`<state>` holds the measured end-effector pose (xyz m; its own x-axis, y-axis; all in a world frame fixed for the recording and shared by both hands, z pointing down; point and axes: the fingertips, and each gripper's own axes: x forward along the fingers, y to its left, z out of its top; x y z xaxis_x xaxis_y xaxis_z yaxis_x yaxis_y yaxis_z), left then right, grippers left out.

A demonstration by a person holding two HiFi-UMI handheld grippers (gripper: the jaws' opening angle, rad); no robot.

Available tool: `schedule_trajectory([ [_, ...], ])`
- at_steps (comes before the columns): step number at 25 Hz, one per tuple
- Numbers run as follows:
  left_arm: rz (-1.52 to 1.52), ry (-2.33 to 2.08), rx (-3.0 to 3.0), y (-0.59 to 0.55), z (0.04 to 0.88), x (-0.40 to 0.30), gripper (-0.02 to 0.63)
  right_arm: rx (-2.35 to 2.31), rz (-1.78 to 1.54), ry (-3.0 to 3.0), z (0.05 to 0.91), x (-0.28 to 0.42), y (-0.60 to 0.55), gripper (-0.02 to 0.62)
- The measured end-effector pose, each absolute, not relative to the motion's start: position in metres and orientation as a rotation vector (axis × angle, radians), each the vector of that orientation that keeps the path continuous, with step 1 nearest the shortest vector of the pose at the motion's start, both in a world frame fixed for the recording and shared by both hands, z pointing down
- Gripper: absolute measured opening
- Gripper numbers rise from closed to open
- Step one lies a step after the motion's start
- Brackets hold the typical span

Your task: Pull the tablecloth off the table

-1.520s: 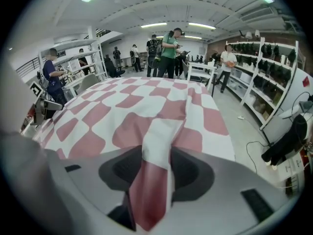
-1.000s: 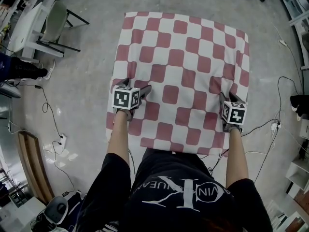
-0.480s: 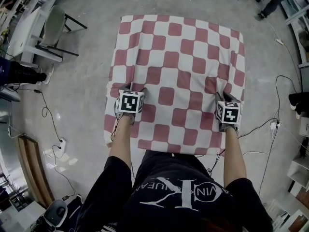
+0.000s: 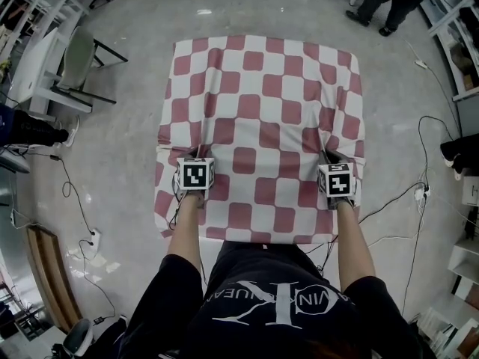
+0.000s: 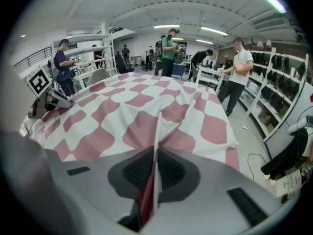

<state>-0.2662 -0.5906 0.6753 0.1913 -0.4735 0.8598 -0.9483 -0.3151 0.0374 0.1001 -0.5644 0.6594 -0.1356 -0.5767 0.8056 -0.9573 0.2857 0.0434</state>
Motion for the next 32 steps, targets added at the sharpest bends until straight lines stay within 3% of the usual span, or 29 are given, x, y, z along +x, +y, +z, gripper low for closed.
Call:
schedule_trajectory([
  [9,1.038,-1.395,1.835,-0.561,0.673,-0.264,0.022,1.324,0.668,-1.867,0.657,0.099,-0.544,0.020],
  [15,1.058,-1.444,1.817,-0.533,0.675,-0.259,0.012,1.298,0.720,-1.935,0.657,0.103,-0.522,0.017],
  [24,1.014,-1.482,1.841,-0.500,0.669,-0.310,0.011,1.225,0.706,-2.013,0.657,0.050,-0.499,0.015],
  [32,0.834,-1.438,1.842,-0.440,0.645,-0.263,0.011,1.338,0.759,-2.093,0.636,0.104,-0.448,0.015],
])
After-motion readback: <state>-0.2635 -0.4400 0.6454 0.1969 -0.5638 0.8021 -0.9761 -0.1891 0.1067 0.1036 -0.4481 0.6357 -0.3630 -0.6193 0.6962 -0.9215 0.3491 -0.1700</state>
